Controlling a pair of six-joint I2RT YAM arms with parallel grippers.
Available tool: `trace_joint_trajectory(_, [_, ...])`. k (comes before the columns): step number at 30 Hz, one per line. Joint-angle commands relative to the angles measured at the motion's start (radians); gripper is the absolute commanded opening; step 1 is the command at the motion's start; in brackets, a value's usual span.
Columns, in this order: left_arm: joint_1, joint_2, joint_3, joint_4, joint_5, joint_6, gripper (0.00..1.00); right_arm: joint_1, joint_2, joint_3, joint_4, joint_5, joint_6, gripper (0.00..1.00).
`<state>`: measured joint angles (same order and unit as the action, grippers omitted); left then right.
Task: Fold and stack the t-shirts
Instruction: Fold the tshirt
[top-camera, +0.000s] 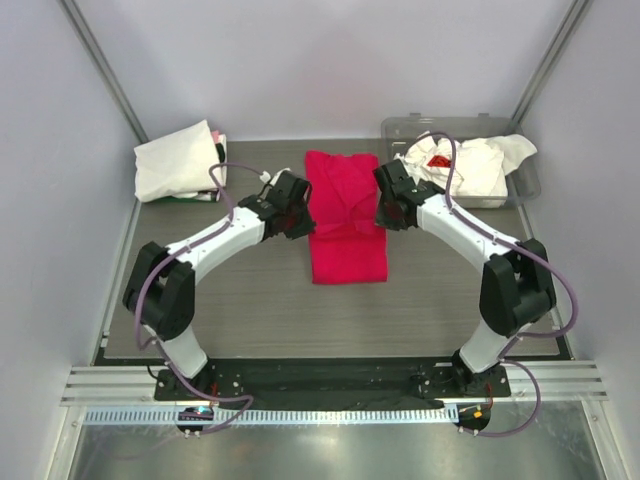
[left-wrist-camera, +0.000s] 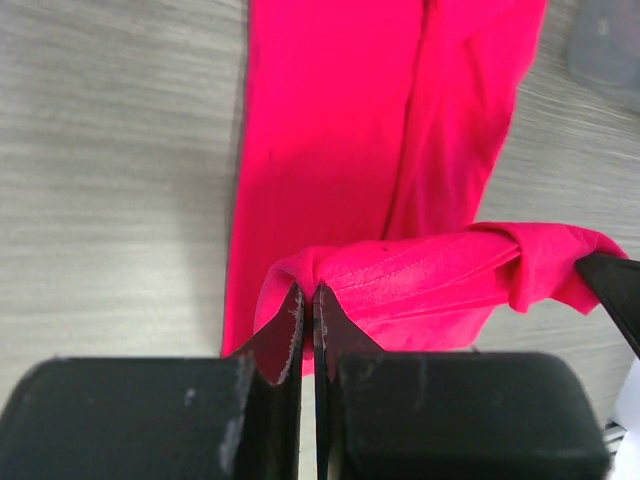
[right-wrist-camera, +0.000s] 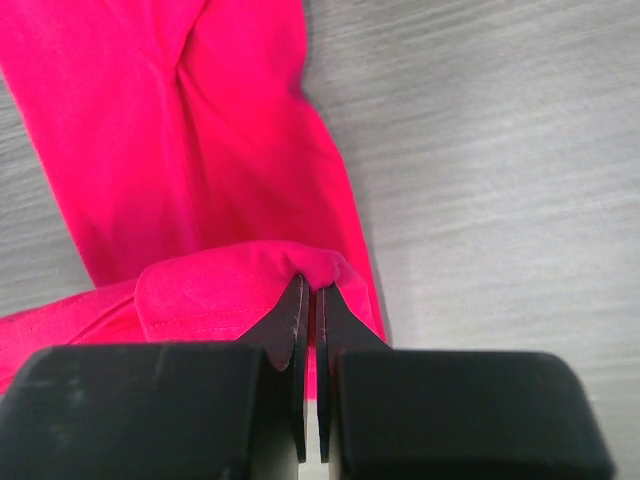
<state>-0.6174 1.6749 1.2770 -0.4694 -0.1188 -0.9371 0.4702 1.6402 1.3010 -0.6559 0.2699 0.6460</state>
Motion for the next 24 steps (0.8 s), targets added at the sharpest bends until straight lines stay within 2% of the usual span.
trace_joint_trajectory(1, [0.031,0.064,0.088,0.011,0.068,0.078,0.00,-0.027,0.046,0.070,0.039,-0.026,-0.065,0.01])
trace_joint_trajectory(9, [0.071,0.244,0.203,0.008,0.145,0.092,0.00,-0.064,0.216,0.155,0.058,-0.066,-0.086,0.01])
trace_joint_trajectory(12, [0.111,0.311,0.267,-0.021,0.175,0.112,0.08,-0.080,0.298,0.245,0.058,-0.083,-0.107,0.01])
trace_joint_trajectory(14, [0.157,0.364,0.306,-0.044,0.198,0.135,0.20,-0.100,0.351,0.378,0.046,-0.109,-0.127,0.18])
trace_joint_trajectory(15, [0.174,0.388,0.385,-0.060,0.223,0.148,0.32,-0.110,0.378,0.438,-0.011,-0.109,-0.138,0.30])
trace_joint_trajectory(17, [0.212,0.453,0.509,-0.191,0.240,0.188,0.37,-0.122,0.446,0.620,-0.075,-0.124,-0.154,0.47])
trace_joint_trajectory(18, [0.220,0.463,0.572,-0.245,0.248,0.199,0.38,-0.122,0.458,0.673,-0.144,-0.124,-0.160,0.60])
trace_joint_trajectory(19, [0.225,0.468,0.667,-0.318,0.257,0.225,0.40,-0.122,0.451,0.711,-0.172,-0.127,-0.170,0.64])
trace_joint_trajectory(21, [0.222,0.422,0.688,-0.341,0.271,0.236,0.42,-0.120,0.397,0.698,-0.189,-0.136,-0.166,0.66])
trace_joint_trajectory(22, [0.217,0.387,0.642,-0.330,0.277,0.233,0.43,-0.119,0.364,0.664,-0.183,-0.136,-0.154,0.66])
trace_joint_trajectory(24, [0.205,0.281,0.555,-0.298,0.280,0.213,0.43,-0.111,0.233,0.497,-0.124,-0.156,-0.138,0.66])
